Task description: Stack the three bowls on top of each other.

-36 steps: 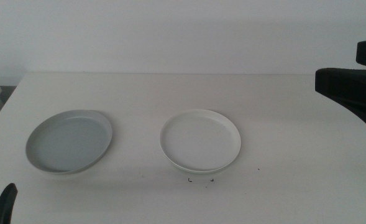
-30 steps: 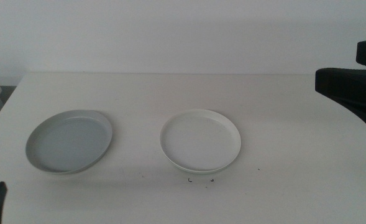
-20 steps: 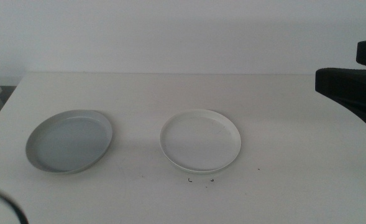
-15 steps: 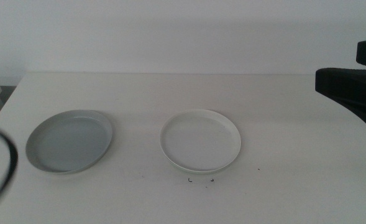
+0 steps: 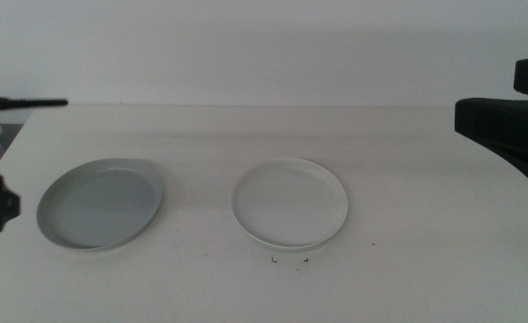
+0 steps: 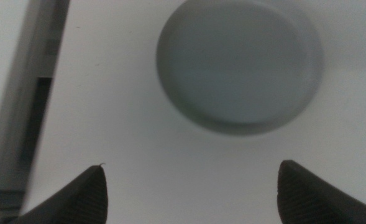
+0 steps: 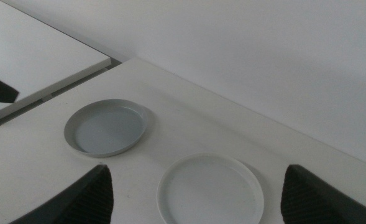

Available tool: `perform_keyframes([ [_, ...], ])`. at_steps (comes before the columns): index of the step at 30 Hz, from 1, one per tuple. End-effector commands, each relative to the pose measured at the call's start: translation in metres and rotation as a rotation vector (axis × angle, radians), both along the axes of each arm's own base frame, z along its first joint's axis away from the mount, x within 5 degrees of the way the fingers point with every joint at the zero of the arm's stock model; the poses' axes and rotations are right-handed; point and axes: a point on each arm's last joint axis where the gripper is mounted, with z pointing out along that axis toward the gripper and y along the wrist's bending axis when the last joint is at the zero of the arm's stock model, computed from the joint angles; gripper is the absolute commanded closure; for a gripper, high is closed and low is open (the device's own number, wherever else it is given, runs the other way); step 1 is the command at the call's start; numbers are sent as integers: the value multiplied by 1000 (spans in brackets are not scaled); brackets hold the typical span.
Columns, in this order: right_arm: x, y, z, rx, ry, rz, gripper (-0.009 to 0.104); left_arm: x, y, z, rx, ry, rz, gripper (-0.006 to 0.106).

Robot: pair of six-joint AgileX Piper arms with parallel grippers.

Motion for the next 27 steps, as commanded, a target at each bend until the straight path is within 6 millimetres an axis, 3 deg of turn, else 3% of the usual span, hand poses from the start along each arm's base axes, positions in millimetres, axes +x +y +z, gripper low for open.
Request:
perform_keyframes([
  [1, 0, -1, 0, 3, -11, -5, 2, 11, -1, -1, -69, -28, 28, 7],
  [7, 0, 0, 0, 5, -9, -5, 2, 40, 1, -6, -112, 31, 33, 7],
  [12, 0, 0, 0, 5, -9, -5, 2, 78, 6, 6, -124, 62, 26, 7],
  [17, 0, 0, 0, 5, -9, -5, 2, 122, 14, 6, -114, 119, 13, 7],
  [21, 0, 0, 0, 5, -9, -5, 2, 156, 19, -10, -130, 217, 4, 7],
  [27, 0, 0, 0, 5, -9, -5, 2, 197, 26, -53, -139, 345, 0, 7],
])
